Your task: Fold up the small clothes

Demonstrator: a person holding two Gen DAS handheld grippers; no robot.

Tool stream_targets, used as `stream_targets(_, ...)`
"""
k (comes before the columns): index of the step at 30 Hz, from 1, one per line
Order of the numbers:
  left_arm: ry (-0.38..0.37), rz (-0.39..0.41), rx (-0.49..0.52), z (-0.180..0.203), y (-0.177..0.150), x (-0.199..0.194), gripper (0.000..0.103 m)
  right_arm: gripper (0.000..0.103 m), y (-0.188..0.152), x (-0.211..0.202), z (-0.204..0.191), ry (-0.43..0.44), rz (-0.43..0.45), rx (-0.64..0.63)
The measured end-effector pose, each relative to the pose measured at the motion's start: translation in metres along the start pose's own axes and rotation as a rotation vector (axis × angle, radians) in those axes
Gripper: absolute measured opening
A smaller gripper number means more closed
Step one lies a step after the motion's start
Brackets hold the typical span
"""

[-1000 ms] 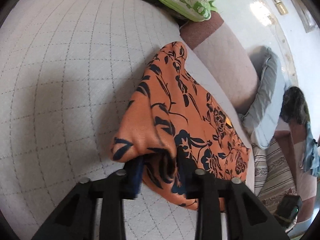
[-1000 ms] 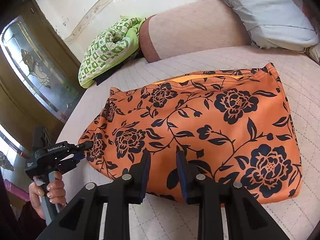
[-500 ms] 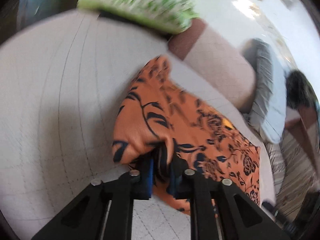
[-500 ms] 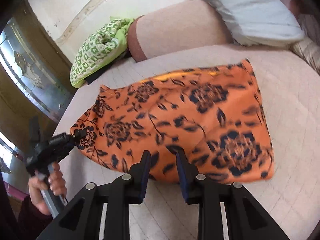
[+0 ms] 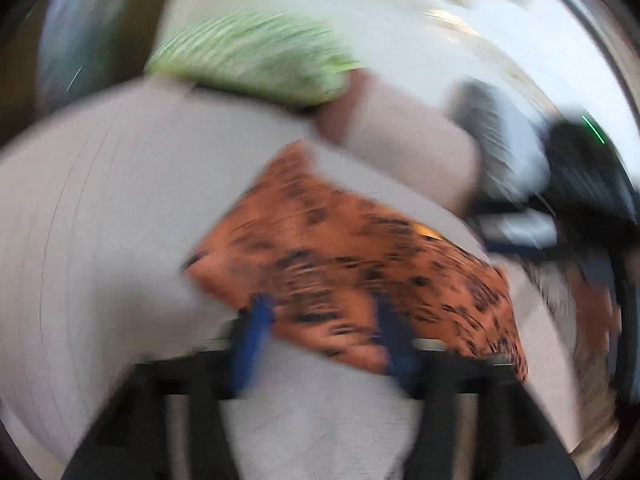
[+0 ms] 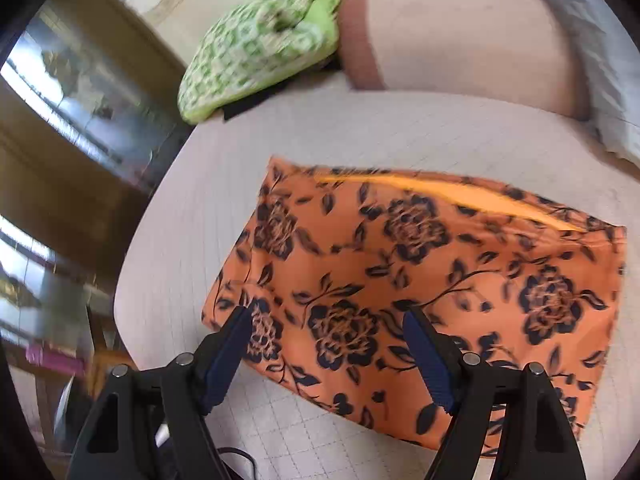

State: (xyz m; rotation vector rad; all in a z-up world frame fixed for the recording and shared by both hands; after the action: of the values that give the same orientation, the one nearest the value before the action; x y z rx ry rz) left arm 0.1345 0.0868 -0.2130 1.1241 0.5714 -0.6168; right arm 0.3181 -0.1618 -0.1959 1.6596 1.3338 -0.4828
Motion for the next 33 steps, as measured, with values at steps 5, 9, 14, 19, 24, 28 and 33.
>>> stream_targets(5, 0.009, -0.214, -0.241, -0.067, 0.011, 0.048, 0.069, 0.079, -0.048, 0.016, 0.005, 0.006, 0.042, -0.035)
stream_targets(9, -0.096, -0.287, -0.364, -0.061, 0.017, 0.072, 0.082, 0.075, -0.088, 0.006, 0.029, -0.046, 0.114, -0.034)
stream_targets(14, -0.140, -0.310, -0.405, -0.030, 0.021, 0.094, 0.083, 0.075, -0.112, -0.020, 0.061, -0.043, 0.192, 0.002)
stream_targets(19, -0.184, -0.261, -0.459, -0.012, 0.025, 0.111, 0.070, 0.075, -0.113, -0.045, 0.079, -0.036, 0.294, -0.022)
stream_targets(24, -0.161, -0.265, -0.426, -0.004, 0.022, 0.127, 0.026, 0.075, -0.119, -0.052, 0.099, 0.002, 0.395, 0.003)
stream_targets(28, -0.105, -0.203, -0.310, 0.012, 0.032, 0.116, 0.020, 0.068, -0.114, -0.051, 0.126, 0.004, 0.387, 0.104)
stream_targets(33, -0.086, -0.100, -0.138, 0.056, 0.056, 0.083, 0.019, 0.051, -0.098, -0.053, 0.142, 0.061, 0.432, 0.176)
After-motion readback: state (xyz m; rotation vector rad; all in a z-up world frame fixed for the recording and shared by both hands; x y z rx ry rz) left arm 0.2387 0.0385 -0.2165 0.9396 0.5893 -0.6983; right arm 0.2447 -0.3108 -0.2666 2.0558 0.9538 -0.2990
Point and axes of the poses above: each gripper's, at about its wrist camera, not at the fingertips, and x roughly the way its jaws point, z to its right, y to its top, the point moved 8 cm from there along x, roughly the way its jaws point, and after that the axes turned 8 degrees about y, right-handed, at the moved point
